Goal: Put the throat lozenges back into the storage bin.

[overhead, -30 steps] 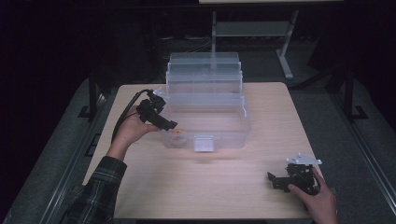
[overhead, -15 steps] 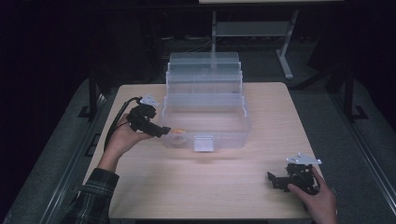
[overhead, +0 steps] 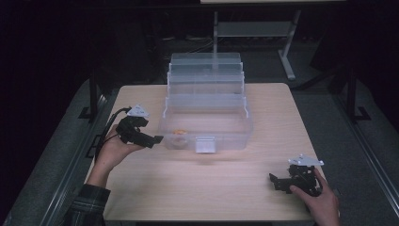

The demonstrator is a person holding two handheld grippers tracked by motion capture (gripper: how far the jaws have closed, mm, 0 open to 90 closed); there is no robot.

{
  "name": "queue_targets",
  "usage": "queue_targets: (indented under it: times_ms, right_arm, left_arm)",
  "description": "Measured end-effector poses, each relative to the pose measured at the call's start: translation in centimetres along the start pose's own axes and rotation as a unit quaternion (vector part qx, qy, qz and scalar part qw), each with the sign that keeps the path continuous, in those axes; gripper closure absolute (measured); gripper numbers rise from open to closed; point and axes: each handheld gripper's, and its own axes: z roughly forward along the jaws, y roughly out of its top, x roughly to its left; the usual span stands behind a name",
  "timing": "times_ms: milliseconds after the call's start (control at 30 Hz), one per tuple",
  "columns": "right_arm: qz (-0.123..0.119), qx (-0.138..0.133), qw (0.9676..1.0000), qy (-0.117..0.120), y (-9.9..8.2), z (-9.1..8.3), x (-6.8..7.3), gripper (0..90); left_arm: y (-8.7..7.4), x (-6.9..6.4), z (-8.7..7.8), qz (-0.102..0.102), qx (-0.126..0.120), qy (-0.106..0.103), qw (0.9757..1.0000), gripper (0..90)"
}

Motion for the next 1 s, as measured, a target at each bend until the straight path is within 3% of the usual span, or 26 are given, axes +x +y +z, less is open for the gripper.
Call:
queue_targets:
  times_ms: [1000]
  right_arm:
    - [0.000,0.000,1.0000,0.000,0.0,0.0,0.0,0.0]
  left_arm:
    - [-7.4,-2.8,-1.2,-0.016,-0.029,0.011,0.9994,11.3]
